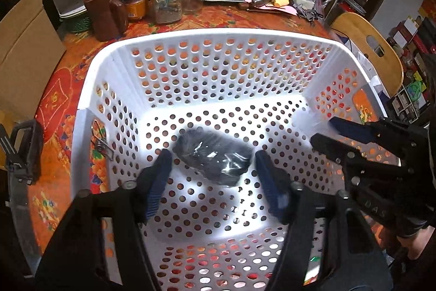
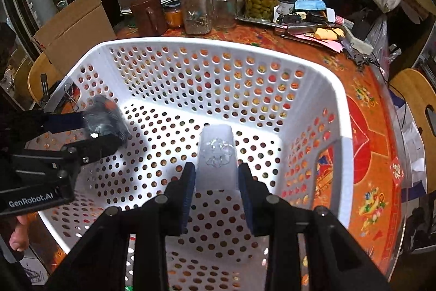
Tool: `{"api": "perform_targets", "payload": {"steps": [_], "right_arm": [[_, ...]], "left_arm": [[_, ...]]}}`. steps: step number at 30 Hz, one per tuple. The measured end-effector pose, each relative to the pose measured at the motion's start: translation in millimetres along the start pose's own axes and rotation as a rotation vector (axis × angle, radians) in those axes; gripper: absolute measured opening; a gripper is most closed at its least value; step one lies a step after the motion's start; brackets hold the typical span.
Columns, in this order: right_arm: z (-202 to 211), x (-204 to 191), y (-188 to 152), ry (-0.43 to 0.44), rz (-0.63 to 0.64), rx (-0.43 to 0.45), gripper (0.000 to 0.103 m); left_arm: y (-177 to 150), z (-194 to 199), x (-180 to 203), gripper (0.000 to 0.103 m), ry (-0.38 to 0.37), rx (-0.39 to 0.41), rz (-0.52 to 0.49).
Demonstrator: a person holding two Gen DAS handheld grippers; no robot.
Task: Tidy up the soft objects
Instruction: 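Carry the glove and bag into the white basket and open both grippers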
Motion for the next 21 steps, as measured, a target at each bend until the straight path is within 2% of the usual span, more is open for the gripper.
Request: {"api": "perform_targets", "payload": {"steps": [1,6,9,10,12,17,21], "right_arm": [[0.6,-1.4,-0.6,0.005,-0.001,0.002,0.043],[5.9,-11.1,-2.0,0.039,0.012,0.022,0.065],[15.6,-17.3,-1.5,0.056,0.016,0.047,0.079],[19.2,-18.5,-1.3,0.05,0.019,0.055,0.089],[28.5,-19.8,-0.9,0.048,0.022,0.076,0.1],[46.3,-14.7,-3.9,0.031,0.019,0.099,0.103],[53.6,-10.7,-7.6,0.015,0.008,0.115,0.103]], "left_arm": [[0.4,0.5,2.1,0.074,-0.016,0.005,-0.001],[2.4,13.4,6.1,0.092,-0.024,0.041,-0.006],[6.7,31.3,6.4,0.098,-0.029,0.083,-0.003],[7.6,38.6,6.7,0.102,-0.03,0.097,-0.005],[8.8,52.9,6.8,0.103,-0.032,0.124,-0.013],[8.9,82.8,2.6,0.103,-0.026,0.171,-0.01],[5.7,92.0,2.5,0.103,-0.015,0.181,-0.011]]}}
Point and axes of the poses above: each gripper's, at about its wrist camera, not at the fingertips, and z roughly against the way its jaws point, x to its right, y to its top, the point moved 9 cm from there along -z, roughly the way its jaws point, and after that the axes turned 10 degrees about -y, right-handed, at the moved point
